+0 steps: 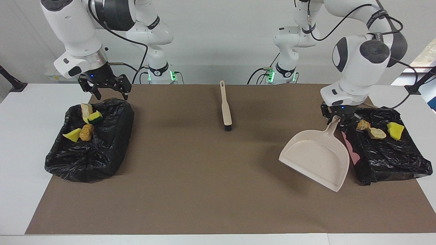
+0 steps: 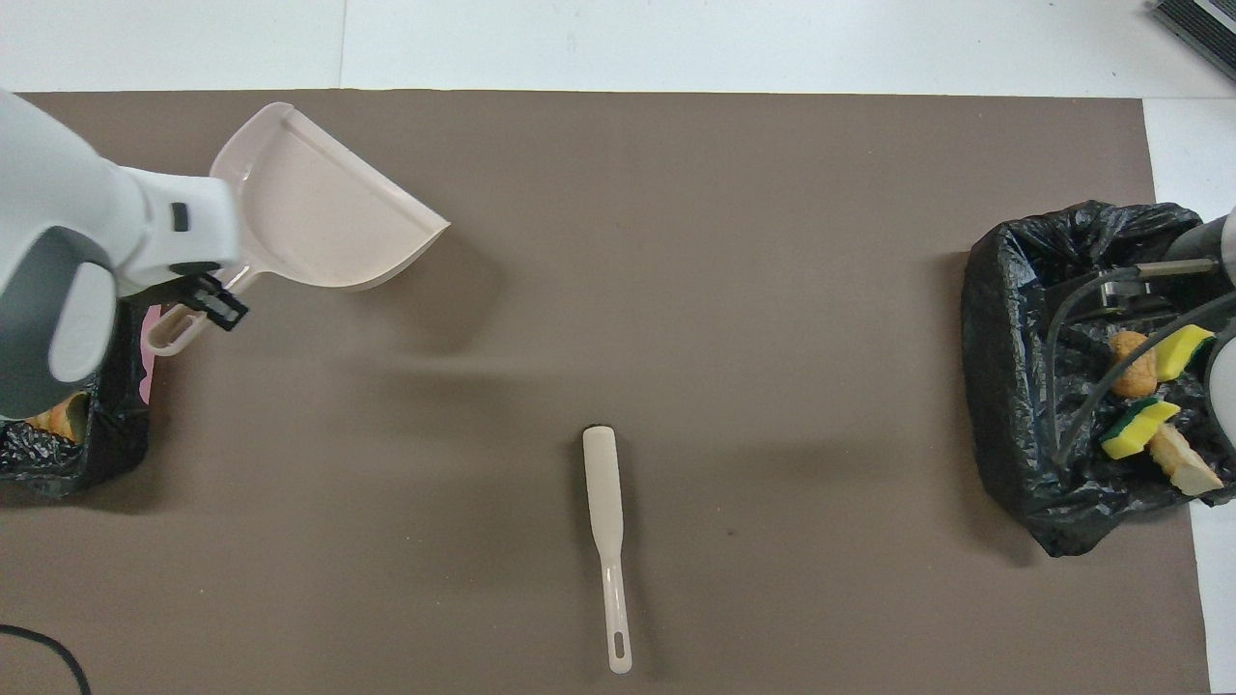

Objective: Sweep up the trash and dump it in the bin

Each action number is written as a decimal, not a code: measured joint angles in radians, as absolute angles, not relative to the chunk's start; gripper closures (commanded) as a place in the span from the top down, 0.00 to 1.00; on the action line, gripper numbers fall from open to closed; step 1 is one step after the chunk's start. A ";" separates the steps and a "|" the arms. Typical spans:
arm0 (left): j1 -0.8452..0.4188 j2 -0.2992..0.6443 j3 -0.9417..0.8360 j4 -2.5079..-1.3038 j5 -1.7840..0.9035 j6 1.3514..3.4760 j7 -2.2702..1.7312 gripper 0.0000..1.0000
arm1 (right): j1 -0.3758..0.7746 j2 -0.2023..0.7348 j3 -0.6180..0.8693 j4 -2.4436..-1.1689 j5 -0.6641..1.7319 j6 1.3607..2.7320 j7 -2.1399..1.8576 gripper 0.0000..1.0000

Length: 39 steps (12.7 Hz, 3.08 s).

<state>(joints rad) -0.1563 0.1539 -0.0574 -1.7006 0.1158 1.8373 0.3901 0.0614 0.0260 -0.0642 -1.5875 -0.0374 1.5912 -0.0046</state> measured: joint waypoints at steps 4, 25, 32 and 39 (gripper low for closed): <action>-0.348 0.265 -0.058 -1.699 0.050 2.019 -0.081 0.00 | 0.062 0.026 -0.064 -1.587 -0.037 1.591 -0.004 1.00; -0.381 0.301 -0.019 -1.622 0.028 2.015 -0.253 1.00 | 0.026 0.022 -0.058 -1.572 0.006 1.591 -0.003 1.00; -0.140 -0.029 -0.012 -1.667 0.017 1.729 0.088 1.00 | 0.026 0.022 -0.058 -1.571 0.007 1.591 -0.003 1.00; -0.040 -0.011 -0.010 -1.451 -0.062 1.500 0.171 1.00 | 0.026 0.022 -0.058 -1.571 0.007 1.591 -0.003 1.00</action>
<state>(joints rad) -0.0400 -0.0111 -0.0100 -1.4514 -0.0619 1.5005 0.1712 0.0265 0.0222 -0.0576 -1.5711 0.0070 1.5912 -0.0027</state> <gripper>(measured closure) 0.000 0.000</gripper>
